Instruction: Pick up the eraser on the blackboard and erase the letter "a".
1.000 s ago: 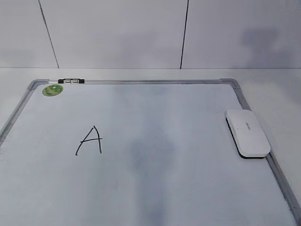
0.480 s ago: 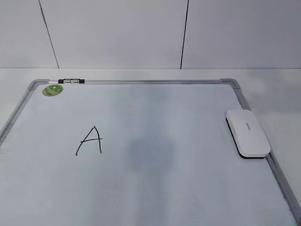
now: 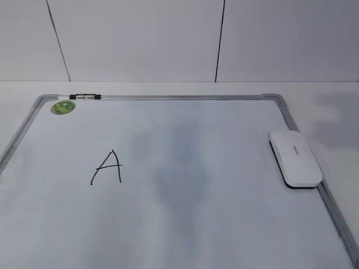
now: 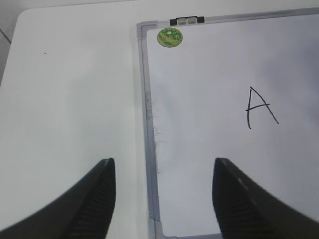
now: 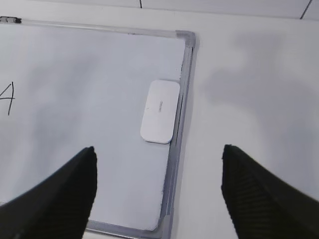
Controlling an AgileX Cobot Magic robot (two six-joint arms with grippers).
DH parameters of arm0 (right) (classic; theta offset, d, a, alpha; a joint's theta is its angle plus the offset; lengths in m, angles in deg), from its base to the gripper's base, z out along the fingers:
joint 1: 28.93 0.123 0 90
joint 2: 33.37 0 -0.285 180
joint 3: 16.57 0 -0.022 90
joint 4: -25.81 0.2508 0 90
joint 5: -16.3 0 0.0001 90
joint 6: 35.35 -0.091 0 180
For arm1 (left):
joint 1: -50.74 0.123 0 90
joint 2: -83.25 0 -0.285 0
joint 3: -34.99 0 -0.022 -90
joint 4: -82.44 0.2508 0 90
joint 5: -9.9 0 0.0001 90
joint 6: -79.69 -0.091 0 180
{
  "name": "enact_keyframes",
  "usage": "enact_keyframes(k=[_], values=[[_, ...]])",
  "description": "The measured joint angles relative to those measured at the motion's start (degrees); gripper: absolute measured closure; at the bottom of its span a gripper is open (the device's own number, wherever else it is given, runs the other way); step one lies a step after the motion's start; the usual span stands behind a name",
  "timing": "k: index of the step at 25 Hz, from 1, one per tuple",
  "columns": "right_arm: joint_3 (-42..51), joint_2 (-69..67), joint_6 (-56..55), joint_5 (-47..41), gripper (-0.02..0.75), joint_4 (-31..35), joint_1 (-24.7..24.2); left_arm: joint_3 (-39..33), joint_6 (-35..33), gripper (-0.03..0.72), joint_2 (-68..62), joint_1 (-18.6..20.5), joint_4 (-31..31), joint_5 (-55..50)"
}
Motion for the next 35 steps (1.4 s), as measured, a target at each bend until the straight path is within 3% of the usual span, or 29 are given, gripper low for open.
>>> enact_keyframes(k=[11, 22, 29, 35], values=[[1.4, 6.6, 2.6, 1.6, 0.146, 0.9, 0.0, -11.6, 0.2, 0.223, 13.2, 0.0, -3.2, 3.0], [16.3, 18.3, 4.2, 3.2, 0.146, 2.4, 0.0, -13.5, 0.2, 0.223, 18.9, -0.1, -4.0, 3.0], [27.1, 29.6, 4.3, 8.8, 0.146, 3.0, 0.0, -16.1, 0.2, 0.223, 19.0, -0.2, -4.3, 2.7], [31.1, 36.3, 4.3, 9.1, 0.146, 3.1, 0.0, -19.2, 0.2, 0.223, 21.0, -0.2, -4.7, 2.5]])
